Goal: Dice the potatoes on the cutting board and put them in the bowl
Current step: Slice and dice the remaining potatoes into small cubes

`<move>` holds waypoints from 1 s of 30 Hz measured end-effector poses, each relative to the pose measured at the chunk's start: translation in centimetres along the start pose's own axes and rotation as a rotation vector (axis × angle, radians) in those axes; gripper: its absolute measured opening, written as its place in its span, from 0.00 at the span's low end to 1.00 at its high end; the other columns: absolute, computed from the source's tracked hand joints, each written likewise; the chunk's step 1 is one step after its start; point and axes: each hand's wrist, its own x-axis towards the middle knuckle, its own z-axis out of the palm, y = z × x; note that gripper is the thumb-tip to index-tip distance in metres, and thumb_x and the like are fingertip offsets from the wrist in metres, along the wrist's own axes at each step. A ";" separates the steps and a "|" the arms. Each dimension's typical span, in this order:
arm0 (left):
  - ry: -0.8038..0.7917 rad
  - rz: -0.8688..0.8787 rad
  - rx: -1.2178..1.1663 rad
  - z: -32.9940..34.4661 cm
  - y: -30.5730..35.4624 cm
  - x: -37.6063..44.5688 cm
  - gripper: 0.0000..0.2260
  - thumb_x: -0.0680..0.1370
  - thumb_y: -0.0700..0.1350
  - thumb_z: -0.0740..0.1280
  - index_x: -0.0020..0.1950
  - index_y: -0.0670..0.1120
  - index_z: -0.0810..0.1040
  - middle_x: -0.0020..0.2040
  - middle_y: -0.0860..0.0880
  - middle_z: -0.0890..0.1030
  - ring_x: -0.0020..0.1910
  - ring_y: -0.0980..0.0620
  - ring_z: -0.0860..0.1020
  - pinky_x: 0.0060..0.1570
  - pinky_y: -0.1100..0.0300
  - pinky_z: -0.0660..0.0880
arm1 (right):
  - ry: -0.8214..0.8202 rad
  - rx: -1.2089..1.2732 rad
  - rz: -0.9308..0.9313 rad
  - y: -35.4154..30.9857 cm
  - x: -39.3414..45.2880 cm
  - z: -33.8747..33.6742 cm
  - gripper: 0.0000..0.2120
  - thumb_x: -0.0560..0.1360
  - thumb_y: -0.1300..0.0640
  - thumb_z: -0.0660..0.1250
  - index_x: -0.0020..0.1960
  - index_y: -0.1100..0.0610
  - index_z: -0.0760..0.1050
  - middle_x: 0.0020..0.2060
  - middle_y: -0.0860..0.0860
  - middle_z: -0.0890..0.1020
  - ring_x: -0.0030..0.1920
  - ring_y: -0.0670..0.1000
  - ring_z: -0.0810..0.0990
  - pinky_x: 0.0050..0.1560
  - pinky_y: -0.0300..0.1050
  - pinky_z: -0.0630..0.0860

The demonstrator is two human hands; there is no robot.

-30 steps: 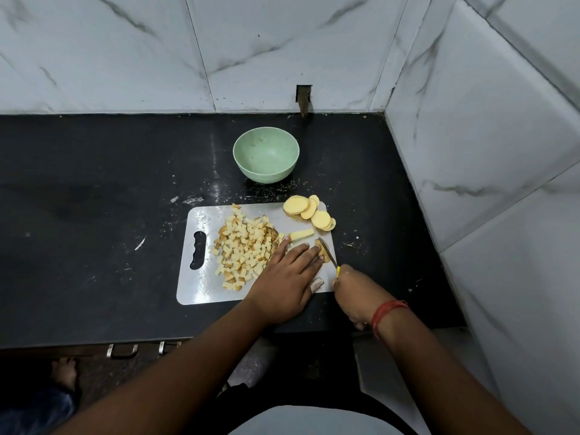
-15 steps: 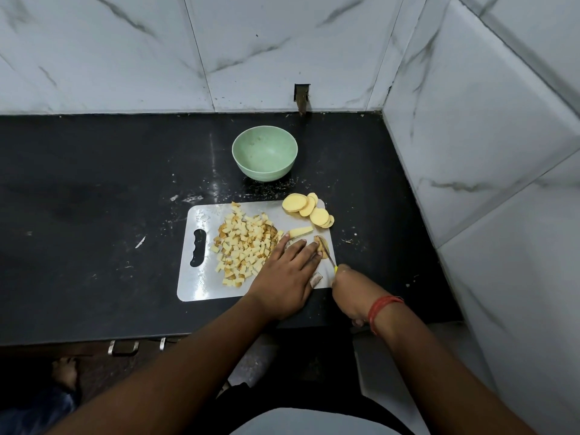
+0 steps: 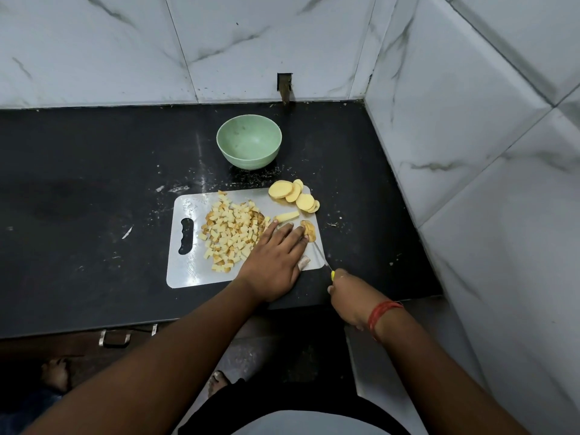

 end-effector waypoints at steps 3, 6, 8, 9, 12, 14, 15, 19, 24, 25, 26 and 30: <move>0.000 0.001 0.011 0.0 0.1 -0.2 0.24 0.86 0.56 0.54 0.74 0.43 0.73 0.74 0.42 0.73 0.75 0.40 0.67 0.79 0.39 0.54 | 0.036 0.635 0.194 0.3 -0.5 0.7 0.13 0.82 0.57 0.58 0.62 0.62 0.74 0.51 0.55 0.77 0.42 0.53 0.74 0.41 0.41 0.66; 0.009 0.014 0.023 -0.1 0.2 -0.2 0.24 0.86 0.56 0.54 0.75 0.43 0.73 0.74 0.41 0.73 0.76 0.40 0.67 0.78 0.37 0.54 | 0.301 0.670 0.102 1.4 -0.4 1.2 0.04 0.82 0.58 0.57 0.51 0.60 0.66 0.41 0.55 0.74 0.38 0.52 0.72 0.37 0.43 0.65; 0.014 0.020 0.021 -0.1 0.2 -0.2 0.25 0.86 0.57 0.53 0.75 0.43 0.72 0.76 0.40 0.70 0.77 0.39 0.65 0.78 0.38 0.55 | 0.326 0.622 0.085 1.6 0.2 1.3 0.05 0.82 0.58 0.57 0.49 0.58 0.63 0.41 0.55 0.74 0.39 0.53 0.73 0.38 0.43 0.65; 0.010 0.019 0.014 -0.1 0.2 -0.2 0.25 0.86 0.57 0.53 0.76 0.43 0.70 0.77 0.40 0.68 0.78 0.39 0.63 0.78 0.38 0.55 | 0.332 0.618 0.099 1.4 0.5 1.1 0.05 0.82 0.58 0.57 0.49 0.58 0.63 0.43 0.57 0.76 0.41 0.54 0.74 0.40 0.43 0.66; -0.020 0.015 0.000 0.0 0.2 -0.1 0.28 0.86 0.58 0.51 0.79 0.41 0.67 0.80 0.40 0.65 0.80 0.41 0.61 0.79 0.40 0.54 | 0.302 0.614 0.146 1.3 1.4 0.5 0.03 0.81 0.59 0.58 0.53 0.58 0.65 0.50 0.60 0.78 0.44 0.56 0.75 0.44 0.43 0.66; -0.024 0.016 -0.003 0.2 0.1 0.0 0.28 0.86 0.58 0.51 0.79 0.41 0.67 0.79 0.41 0.67 0.80 0.41 0.62 0.80 0.41 0.54 | 0.283 0.583 0.166 1.2 1.8 -0.1 0.06 0.81 0.60 0.58 0.58 0.60 0.67 0.49 0.58 0.78 0.43 0.54 0.73 0.43 0.43 0.67; -0.021 0.016 -0.005 0.2 0.1 0.0 0.28 0.86 0.58 0.51 0.79 0.41 0.68 0.78 0.41 0.68 0.79 0.41 0.62 0.79 0.40 0.55 | 0.285 0.580 0.169 1.3 2.1 -0.3 0.08 0.81 0.60 0.58 0.59 0.60 0.67 0.49 0.58 0.78 0.43 0.54 0.73 0.43 0.43 0.67; 0.009 0.006 0.008 0.2 0.2 -0.4 0.27 0.86 0.58 0.52 0.77 0.42 0.70 0.74 0.41 0.72 0.77 0.40 0.66 0.79 0.39 0.55 | 0.300 0.595 0.191 1.3 2.5 -1.2 0.11 0.82 0.59 0.57 0.63 0.62 0.66 0.53 0.60 0.79 0.46 0.56 0.76 0.43 0.44 0.68; 0.100 -0.029 0.007 -0.1 0.4 -0.8 0.27 0.85 0.58 0.54 0.76 0.41 0.71 0.67 0.42 0.75 0.71 0.41 0.70 0.78 0.38 0.57 | 0.334 0.681 0.119 1.3 1.7 -0.8 0.04 0.82 0.59 0.56 0.54 0.59 0.66 0.42 0.56 0.76 0.41 0.55 0.75 0.36 0.45 0.66; 0.110 -0.038 0.004 -0.2 0.3 -0.8 0.27 0.85 0.58 0.54 0.77 0.41 0.71 0.68 0.42 0.75 0.71 0.40 0.70 0.78 0.38 0.57 | 0.330 0.699 0.106 1.2 1.5 -0.7 0.03 0.82 0.58 0.56 0.52 0.58 0.65 0.42 0.55 0.76 0.40 0.55 0.75 0.37 0.45 0.67; 0.123 -0.042 -0.001 -0.2 0.3 -0.8 0.27 0.85 0.57 0.55 0.77 0.41 0.71 0.68 0.41 0.75 0.71 0.40 0.70 0.78 0.38 0.57 | 0.325 0.703 0.096 1.1 1.4 -0.6 0.04 0.82 0.57 0.56 0.51 0.57 0.64 0.41 0.55 0.75 0.40 0.54 0.74 0.38 0.45 0.67; 0.151 -0.040 -0.006 0.2 0.3 -1.2 0.25 0.85 0.56 0.56 0.71 0.38 0.76 0.67 0.41 0.77 0.69 0.40 0.72 0.76 0.38 0.61 | 0.291 0.655 0.098 0.4 1.9 -0.7 0.03 0.82 0.58 0.56 0.54 0.57 0.65 0.36 0.52 0.72 0.34 0.49 0.72 0.30 0.43 0.63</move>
